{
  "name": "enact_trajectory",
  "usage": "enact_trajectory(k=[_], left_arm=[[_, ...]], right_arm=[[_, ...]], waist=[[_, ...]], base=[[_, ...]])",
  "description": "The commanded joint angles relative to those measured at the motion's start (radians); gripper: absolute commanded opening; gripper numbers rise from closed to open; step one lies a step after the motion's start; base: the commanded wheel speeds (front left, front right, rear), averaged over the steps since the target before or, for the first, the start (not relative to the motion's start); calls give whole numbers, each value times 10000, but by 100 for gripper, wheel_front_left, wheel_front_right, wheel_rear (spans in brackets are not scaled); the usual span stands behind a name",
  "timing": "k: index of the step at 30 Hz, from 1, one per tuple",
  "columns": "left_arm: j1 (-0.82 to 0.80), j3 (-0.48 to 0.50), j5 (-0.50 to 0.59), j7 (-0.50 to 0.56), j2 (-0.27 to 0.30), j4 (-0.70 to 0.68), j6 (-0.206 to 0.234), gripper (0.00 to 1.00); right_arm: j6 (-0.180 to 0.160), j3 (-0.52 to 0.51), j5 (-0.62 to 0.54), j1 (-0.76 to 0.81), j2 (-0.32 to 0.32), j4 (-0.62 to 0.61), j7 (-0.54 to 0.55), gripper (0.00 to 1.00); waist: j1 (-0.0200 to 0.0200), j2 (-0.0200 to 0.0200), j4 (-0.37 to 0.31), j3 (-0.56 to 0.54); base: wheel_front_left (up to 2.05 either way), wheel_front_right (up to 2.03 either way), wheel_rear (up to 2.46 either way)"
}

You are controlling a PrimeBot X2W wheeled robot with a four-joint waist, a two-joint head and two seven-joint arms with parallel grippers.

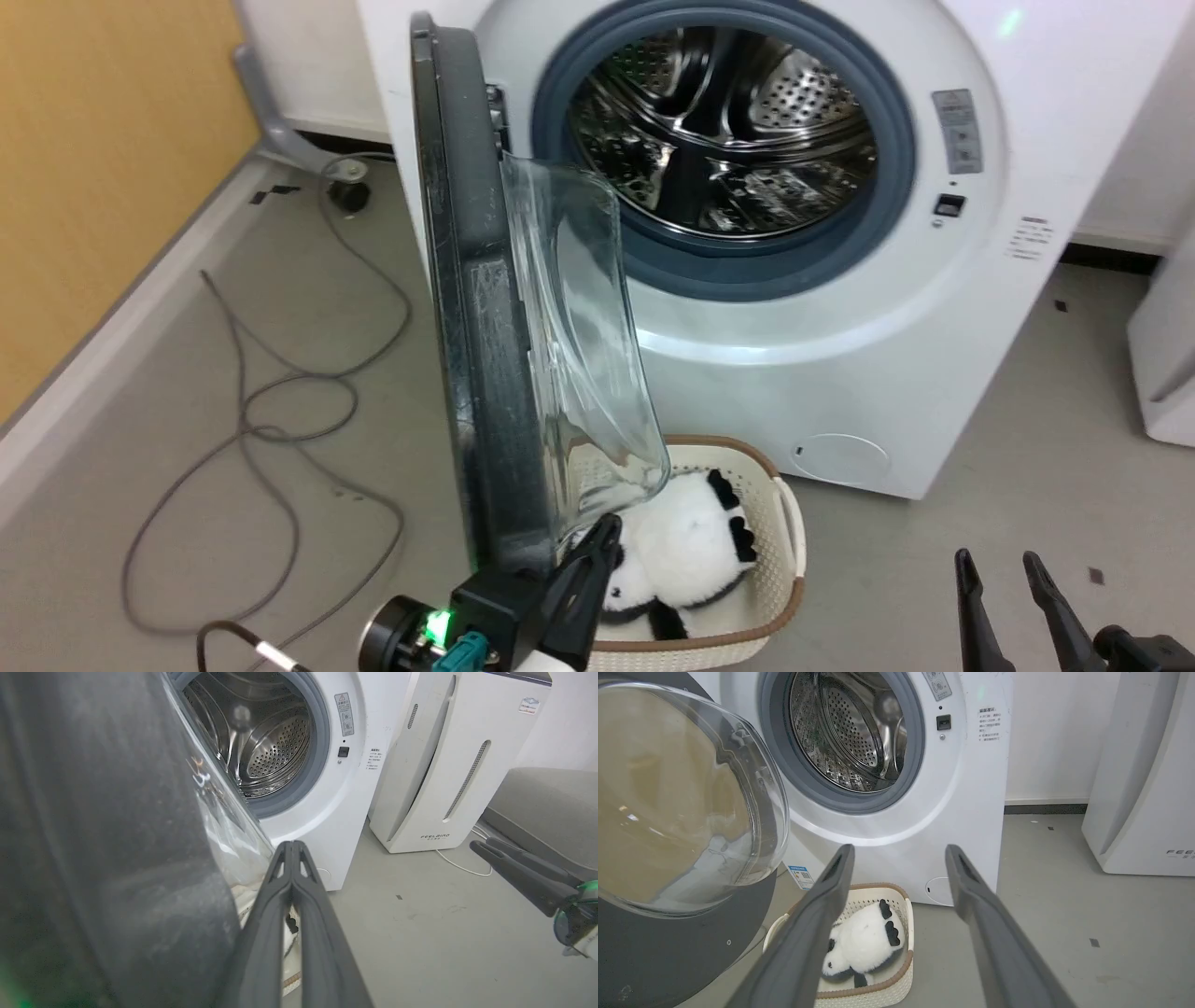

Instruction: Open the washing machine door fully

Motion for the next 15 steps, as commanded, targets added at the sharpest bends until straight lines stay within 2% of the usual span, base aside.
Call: enact_trajectory(k=[1,15], left_arm=[[-73,134,-19,-46,99,-10,89,0],[-134,1001,-210,-142,619,-111,437,0]], right_arm=[[6,7,90,21,45,6,-43,100],[6,285,166,1,-19,319,-43,100]], waist=[[0,-1,146,-3],[0,-1,1485,-33]], base=[[0,0,0],[0,0,0]])
